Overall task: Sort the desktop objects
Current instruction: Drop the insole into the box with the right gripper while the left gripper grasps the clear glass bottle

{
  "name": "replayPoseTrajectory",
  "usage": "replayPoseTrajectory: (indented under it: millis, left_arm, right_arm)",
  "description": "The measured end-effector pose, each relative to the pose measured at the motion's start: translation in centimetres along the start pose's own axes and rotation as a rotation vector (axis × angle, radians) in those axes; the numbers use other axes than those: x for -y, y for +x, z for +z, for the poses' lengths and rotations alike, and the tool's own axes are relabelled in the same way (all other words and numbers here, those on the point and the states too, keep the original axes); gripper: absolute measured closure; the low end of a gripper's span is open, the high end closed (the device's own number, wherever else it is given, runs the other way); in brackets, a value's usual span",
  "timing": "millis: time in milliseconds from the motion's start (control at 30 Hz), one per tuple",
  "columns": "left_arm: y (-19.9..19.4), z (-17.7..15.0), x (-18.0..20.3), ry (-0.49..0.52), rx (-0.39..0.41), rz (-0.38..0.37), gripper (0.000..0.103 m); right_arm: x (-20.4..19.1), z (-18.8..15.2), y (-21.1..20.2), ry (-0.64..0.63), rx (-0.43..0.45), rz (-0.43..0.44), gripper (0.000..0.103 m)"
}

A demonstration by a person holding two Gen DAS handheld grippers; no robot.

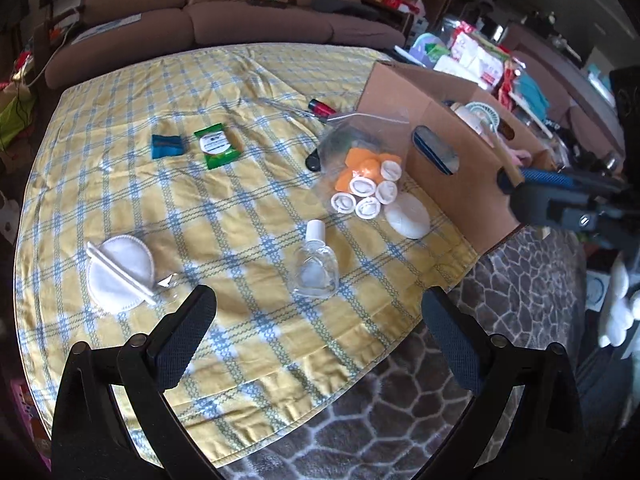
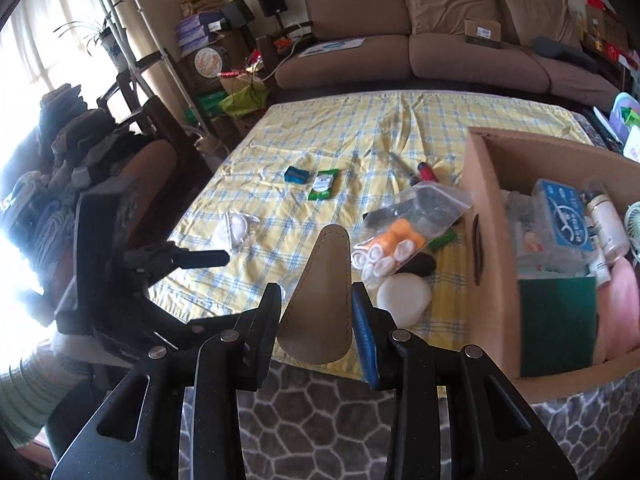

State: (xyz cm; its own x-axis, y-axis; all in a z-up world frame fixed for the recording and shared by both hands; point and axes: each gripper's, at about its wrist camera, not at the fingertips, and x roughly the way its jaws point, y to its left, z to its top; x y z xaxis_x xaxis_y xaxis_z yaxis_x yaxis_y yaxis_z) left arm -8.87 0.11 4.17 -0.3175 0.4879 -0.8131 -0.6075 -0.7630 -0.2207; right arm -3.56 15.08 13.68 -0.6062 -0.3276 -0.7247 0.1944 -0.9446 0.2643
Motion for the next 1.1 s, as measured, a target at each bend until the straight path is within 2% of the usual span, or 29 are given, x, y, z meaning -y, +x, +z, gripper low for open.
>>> replayPoseTrajectory:
  millis: [67,167,233,300,367,400,500,567,700,800,900,1000,1100]
  left_arm:
    - [1.7,0.8,1.4,0.049,-0.034,0.037,0.001]
    - [3.7,1.4,2.4,0.096,-0.074,0.099,0.015]
    - [4.6,1.4,2.2,0.092,-0.099,0.114,0.03]
    - [5.0,1.2,1.9,0.083,-0.098,0.126,0.036]
    - [4.6,1.1,1.7,0.08,-0.075,0.131,0.067]
    - [4.4,1.2,1.4,0.066,-0.073,0.121,0.072]
    - [3.4,1.4,0.9,0.008,-0.059,0.048,0.072]
    - [1.9,2.0,0.4,-0.086,-0.019,-0.056,0.072]
    - [-1.5,3.8,-0.1,-0.314,0.098,-0.383,0.072]
    - [-2.7,5.4,1.3,-0.415,0.157,-0.603,0.072]
    - [-2.7,7.1,3.6,-0.487,0.198,-0.779,0.072]
    - [-1.8,8.3,5.7,-0.533,0.204,-0.902,0.072]
    - [-0.2,9.2,7.6,-0.556,0.191,-0.959,0.072]
  right_arm:
    - [1.8,0.8,-2.7,0.034,0.028,-0.009,0.068]
    - [5.5,1.8,-6.5,0.09,0.069,-0.052,0.067]
    - [7.9,2.1,-8.6,0.109,0.086,-0.111,0.067]
    - [10.3,2.0,-10.3,0.135,0.1,-0.148,0.067]
    - [12.3,1.7,-11.6,0.153,0.106,-0.183,0.067]
    - [13.2,1.6,-12.0,0.162,0.106,-0.196,0.067]
    - [16.0,1.1,-12.7,0.206,0.105,-0.191,0.067]
    - [18.0,0.9,-13.1,0.246,0.105,-0.181,0.067]
    - [22.2,1.2,-13.4,0.28,0.079,-0.23,0.067]
    - [24.6,1.7,-12.8,0.279,0.008,-0.25,0.067]
    - [24.6,1.9,-11.0,0.21,-0.094,-0.262,0.067]
    - [23.7,1.6,-8.3,0.166,-0.177,-0.238,0.066]
    - [23.3,0.8,-5.2,0.141,-0.258,-0.24,0.065]
